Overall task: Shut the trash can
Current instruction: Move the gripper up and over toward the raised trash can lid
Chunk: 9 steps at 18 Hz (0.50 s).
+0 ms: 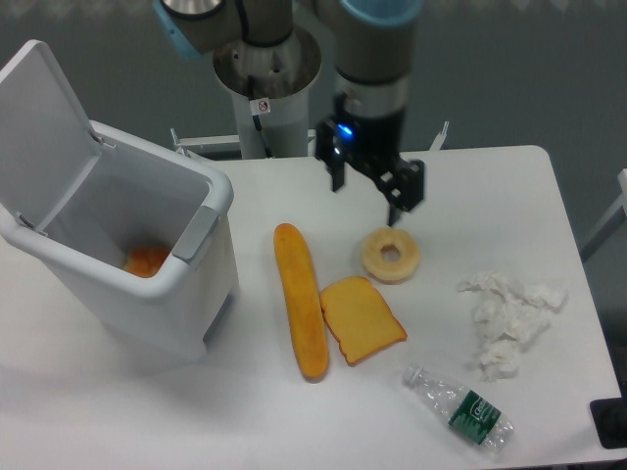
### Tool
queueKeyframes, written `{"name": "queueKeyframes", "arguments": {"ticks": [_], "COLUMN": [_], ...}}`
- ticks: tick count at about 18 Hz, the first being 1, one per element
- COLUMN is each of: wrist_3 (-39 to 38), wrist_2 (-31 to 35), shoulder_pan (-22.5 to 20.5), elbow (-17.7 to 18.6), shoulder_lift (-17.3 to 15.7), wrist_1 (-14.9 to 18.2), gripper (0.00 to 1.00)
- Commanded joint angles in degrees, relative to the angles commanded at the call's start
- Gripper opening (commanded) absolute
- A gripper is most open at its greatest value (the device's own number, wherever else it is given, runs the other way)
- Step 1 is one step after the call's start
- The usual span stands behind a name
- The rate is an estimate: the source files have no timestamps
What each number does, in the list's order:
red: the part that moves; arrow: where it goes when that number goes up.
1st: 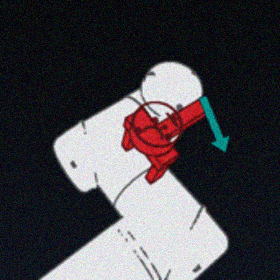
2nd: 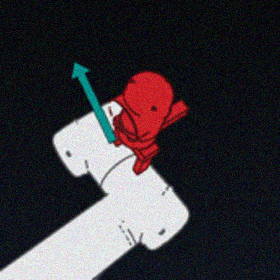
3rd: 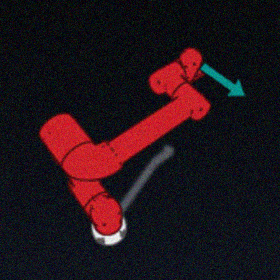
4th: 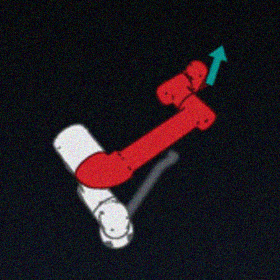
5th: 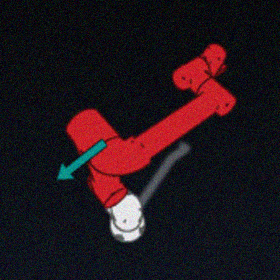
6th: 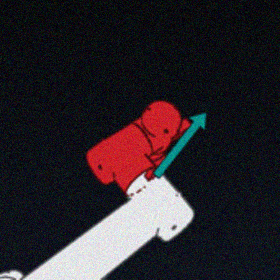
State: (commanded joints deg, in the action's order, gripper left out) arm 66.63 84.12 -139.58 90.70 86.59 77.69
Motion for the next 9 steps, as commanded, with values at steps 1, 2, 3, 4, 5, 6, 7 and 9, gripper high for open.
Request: {"name": "queueKeyframes", "arguments": {"ticks": [1, 2, 3, 4, 5, 6, 7, 9], "wrist_3": [-0.96, -2.54, -4.82, -7.19, -9.65, -11.67, -13.17, -15.81], "wrist_2": [-0.44, -1.14, -2.45, -4.29, -5.62, -6.07, -6.24, -6.25], "shoulder_pan": [0.71, 1.15, 1.85, 2.47, 2.91, 3.43, 4.22, 7.46], "elbow": [0.53, 1.66, 3.07, 4.12, 4.83, 5.19, 5.36, 5.98], "shoulder_lift": [-1.41, -3.16, -4.75, -6.07, -7.21, -8.09, -8.54, -8.98], "wrist_1": [0.09, 0.09, 0.00, -0.17, -0.35, -0.35, 0.00, 0.00], "gripper": [1.00, 1.00, 1.00, 1.00, 1.00, 1.00, 1.00, 1.00]}}
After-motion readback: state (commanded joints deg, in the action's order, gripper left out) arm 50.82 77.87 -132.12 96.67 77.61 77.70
